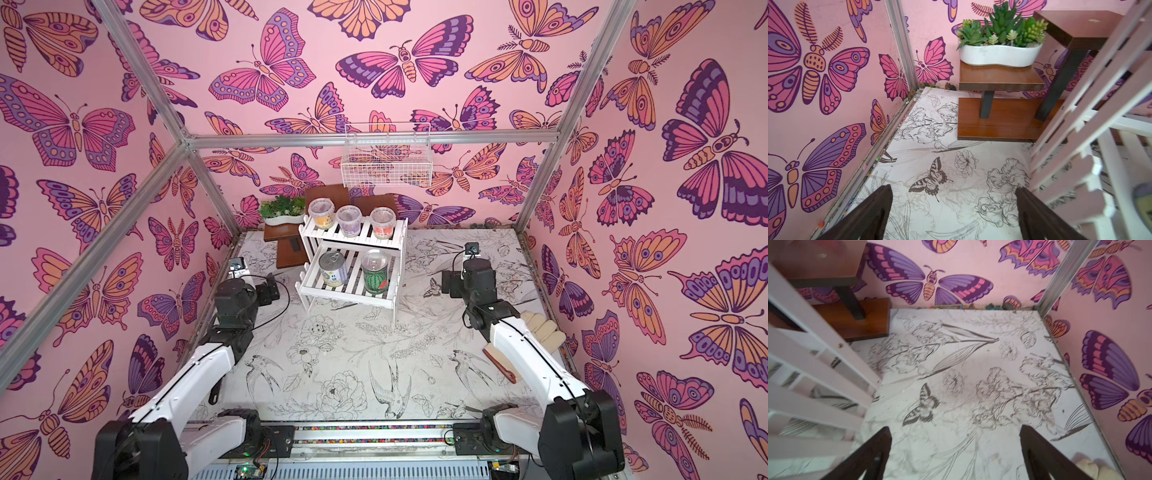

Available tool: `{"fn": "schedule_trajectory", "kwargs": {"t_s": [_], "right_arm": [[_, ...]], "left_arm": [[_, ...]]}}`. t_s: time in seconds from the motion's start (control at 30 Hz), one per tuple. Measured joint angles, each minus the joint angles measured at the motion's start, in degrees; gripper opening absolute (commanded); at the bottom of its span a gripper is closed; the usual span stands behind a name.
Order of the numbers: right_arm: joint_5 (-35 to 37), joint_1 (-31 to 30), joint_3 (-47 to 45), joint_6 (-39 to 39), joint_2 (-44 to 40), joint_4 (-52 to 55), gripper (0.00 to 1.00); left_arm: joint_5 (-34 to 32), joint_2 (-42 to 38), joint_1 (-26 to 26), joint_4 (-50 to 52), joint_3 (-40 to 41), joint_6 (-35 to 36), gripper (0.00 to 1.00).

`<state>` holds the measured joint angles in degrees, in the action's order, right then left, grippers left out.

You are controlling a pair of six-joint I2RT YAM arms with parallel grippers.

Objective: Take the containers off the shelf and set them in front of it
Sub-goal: Adjust the shelf at the center of the board.

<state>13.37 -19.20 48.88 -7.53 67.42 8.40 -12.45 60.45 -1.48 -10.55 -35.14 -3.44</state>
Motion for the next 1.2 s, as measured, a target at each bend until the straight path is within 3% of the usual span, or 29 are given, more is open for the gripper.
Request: {"fn": "schedule_trajectory", "kwargs": {"t_s": [0.23,0.53,0.83,1.2], "right_arm": [[-6.3,-7.3,5.8,-11.7,-2.2,12.7,0.99],[-11.4,-15.5,6.9,-23.8,0.2,17.5,0.99],[-12.4,-19.8,10.4,-26.7,8.7,17.0,0.99],[-9.6,-20.9,14.9,-26.5,16.3,17.0,0.90]], "left_arm": [[8.9,-2.2,0.0,14.1,-6.4,-0.1,0.95],[19.1,3.1,0.0,21.9,-12.2,-0.6,0.95],[23.5,5.5,0.0,24.6,-15.2,-0.7,0.95],[24.3,8.4,-0.1,25.7,-16.8,-0.7,0.95]]}}
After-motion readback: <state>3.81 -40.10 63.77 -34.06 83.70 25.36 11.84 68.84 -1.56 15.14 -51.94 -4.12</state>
